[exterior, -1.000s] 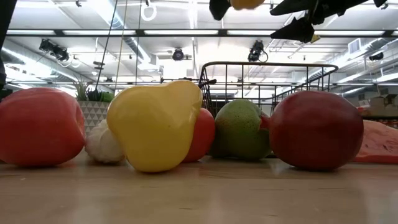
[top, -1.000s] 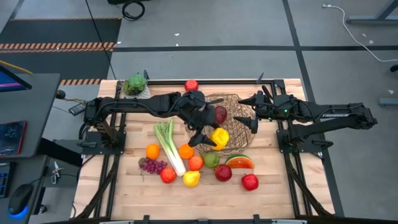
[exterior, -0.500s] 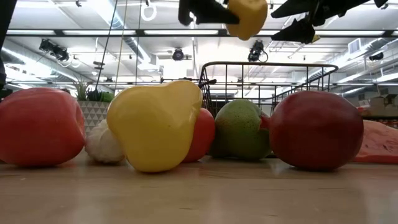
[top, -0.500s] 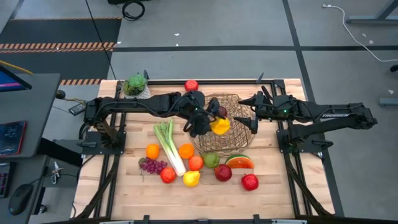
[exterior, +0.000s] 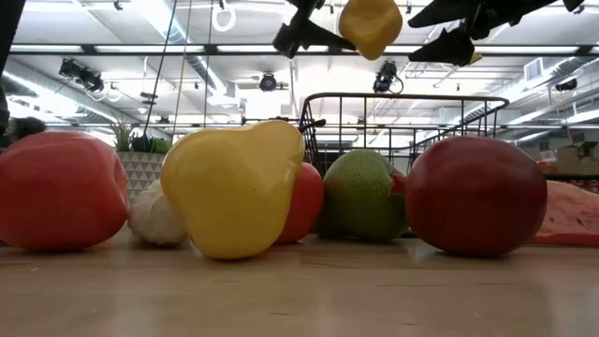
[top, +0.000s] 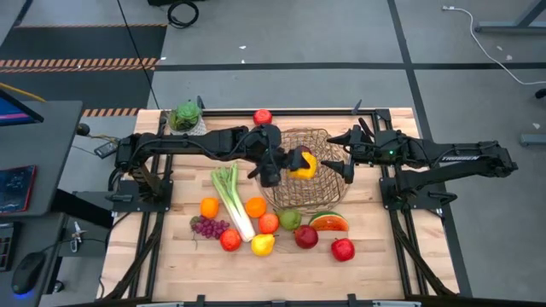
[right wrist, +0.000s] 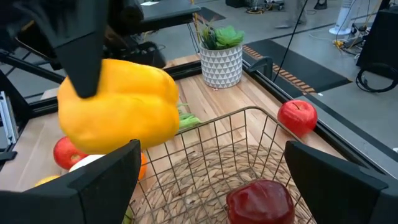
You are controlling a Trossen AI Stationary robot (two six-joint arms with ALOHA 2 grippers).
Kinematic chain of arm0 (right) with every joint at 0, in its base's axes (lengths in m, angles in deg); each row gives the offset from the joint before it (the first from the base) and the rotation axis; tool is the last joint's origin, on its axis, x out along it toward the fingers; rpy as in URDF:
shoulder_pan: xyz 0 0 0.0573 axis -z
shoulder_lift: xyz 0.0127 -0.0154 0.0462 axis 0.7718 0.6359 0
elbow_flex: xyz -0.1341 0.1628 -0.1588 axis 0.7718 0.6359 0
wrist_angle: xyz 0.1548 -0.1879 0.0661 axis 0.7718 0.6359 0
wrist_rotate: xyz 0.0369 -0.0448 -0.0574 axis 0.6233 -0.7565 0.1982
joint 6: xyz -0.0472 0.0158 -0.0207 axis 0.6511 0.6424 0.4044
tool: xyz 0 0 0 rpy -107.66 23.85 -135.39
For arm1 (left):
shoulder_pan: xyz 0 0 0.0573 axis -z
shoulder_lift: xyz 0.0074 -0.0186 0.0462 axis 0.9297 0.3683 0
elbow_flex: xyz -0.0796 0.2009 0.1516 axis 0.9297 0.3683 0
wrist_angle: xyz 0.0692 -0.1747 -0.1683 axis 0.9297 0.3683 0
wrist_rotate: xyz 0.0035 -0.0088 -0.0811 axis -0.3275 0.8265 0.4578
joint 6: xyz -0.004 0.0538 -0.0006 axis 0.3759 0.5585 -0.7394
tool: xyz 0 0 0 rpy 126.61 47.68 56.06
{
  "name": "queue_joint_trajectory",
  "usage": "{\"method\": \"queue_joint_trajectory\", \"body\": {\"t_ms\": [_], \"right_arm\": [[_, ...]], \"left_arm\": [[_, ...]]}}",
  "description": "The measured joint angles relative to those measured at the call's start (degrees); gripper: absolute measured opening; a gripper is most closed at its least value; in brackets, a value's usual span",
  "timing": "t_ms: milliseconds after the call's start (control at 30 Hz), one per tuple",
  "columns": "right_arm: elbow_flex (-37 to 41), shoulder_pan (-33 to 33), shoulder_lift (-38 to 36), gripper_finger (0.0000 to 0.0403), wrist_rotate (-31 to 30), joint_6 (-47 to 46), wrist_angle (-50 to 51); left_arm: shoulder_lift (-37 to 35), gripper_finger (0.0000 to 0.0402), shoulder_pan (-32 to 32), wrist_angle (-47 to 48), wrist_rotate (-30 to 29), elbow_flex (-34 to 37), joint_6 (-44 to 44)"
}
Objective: Build produce basket
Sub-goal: Put the yellow bell pepper into the brown wire basket
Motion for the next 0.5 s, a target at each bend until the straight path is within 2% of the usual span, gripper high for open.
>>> {"method": "queue_joint_trajectory", "body": {"t_ms": [133,233,500], "right_arm": [[0.0,0.0,-0.01,0.04,0.0,0.0,0.08],[0.0,-0.02,0.0,0.04,0.0,0.0,0.91],[0.0,-0.02,0.23,0.04,-0.09,-2.21,4.28]], "left_arm": [[0.0,0.033,0.0,-2.47,0.01,0.0,10.94],[0.0,0.033,0.0,-5.54,0.1,-0.01,15.99],[0.0,0.033,0.0,-13.77,0.07,-0.02,17.05]]}}
